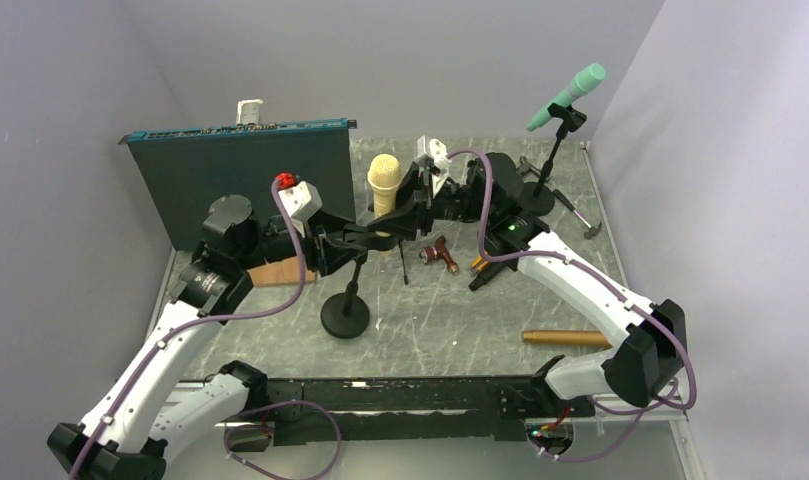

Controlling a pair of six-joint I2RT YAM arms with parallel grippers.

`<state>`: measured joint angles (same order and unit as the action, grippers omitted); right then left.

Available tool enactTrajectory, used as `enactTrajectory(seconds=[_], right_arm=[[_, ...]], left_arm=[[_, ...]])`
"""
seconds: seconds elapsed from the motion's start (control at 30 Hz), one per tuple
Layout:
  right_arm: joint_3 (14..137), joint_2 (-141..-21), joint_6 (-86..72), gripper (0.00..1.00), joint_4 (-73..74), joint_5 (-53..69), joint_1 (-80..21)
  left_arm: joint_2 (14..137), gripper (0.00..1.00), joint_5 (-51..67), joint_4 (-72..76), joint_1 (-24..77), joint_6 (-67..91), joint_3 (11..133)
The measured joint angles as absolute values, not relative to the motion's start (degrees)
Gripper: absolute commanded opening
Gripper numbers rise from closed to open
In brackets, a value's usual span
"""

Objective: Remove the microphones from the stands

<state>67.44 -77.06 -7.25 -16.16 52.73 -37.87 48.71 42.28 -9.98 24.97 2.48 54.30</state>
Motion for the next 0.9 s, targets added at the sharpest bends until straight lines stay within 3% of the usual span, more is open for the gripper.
enactTrajectory(seconds=[0.57, 0.9], right_arm=[[67.4, -78.0, -8.4, 0.0, -18.0, 54.6, -37.3], [67.4, -78.2, -8.8, 0.0, -18.5, 54.9, -37.4]], left_arm=[[51.6, 0.61, 41.5, -12.1, 27.1, 1.9, 55.0], [51.8, 0.66, 40.8, -13.6, 27.7, 1.4, 55.1]])
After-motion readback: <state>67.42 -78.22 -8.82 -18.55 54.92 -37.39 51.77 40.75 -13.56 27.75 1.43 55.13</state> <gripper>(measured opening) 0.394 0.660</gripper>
